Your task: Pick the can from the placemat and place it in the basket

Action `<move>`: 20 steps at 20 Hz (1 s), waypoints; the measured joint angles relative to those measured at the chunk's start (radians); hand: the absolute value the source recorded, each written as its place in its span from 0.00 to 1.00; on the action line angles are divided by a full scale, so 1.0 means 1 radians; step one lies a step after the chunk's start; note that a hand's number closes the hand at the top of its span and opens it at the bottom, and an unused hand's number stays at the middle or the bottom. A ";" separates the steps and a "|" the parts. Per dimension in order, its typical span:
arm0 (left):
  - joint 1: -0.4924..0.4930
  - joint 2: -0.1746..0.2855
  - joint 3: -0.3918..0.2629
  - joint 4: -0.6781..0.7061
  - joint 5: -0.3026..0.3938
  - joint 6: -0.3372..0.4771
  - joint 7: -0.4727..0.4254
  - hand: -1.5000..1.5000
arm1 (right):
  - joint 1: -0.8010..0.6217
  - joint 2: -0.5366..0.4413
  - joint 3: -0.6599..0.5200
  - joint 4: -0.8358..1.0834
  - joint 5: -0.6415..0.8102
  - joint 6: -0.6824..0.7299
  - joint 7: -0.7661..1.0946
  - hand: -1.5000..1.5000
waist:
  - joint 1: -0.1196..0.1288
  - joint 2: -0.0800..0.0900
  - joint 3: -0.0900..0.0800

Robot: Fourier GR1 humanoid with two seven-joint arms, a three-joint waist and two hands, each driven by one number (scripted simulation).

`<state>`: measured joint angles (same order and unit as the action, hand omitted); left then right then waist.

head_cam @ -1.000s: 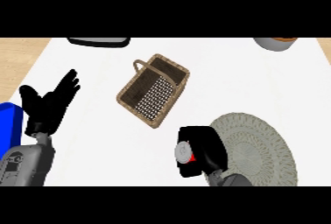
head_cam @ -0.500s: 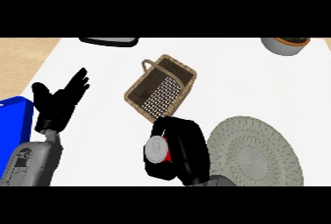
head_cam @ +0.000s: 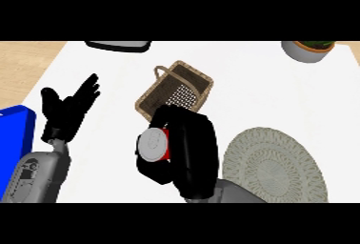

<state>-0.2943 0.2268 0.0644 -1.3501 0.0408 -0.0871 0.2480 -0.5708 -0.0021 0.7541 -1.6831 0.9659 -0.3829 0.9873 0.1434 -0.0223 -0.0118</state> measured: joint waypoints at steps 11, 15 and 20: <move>-0.021 0.001 -0.002 0.016 -0.005 -0.001 0.002 0.50 | -0.319 -0.006 -0.111 0.124 0.090 0.023 0.116 1.00 | 0.013 0.003 -0.003; -0.028 -0.005 -0.007 0.021 -0.008 0.002 0.002 0.50 | -0.434 -0.007 -0.170 0.202 0.118 0.042 0.152 1.00 | 0.015 0.006 -0.004; -0.034 -0.007 -0.006 0.029 -0.010 0.006 0.000 0.50 | -0.570 -0.009 -0.239 0.326 0.161 0.085 0.200 1.00 | 0.009 0.009 -0.004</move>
<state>-0.3281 0.2202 0.0588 -1.3213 0.0304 -0.0814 0.2482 -1.1408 -0.0107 0.5152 -1.3568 1.1274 -0.2979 1.1868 0.1528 -0.0135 -0.0153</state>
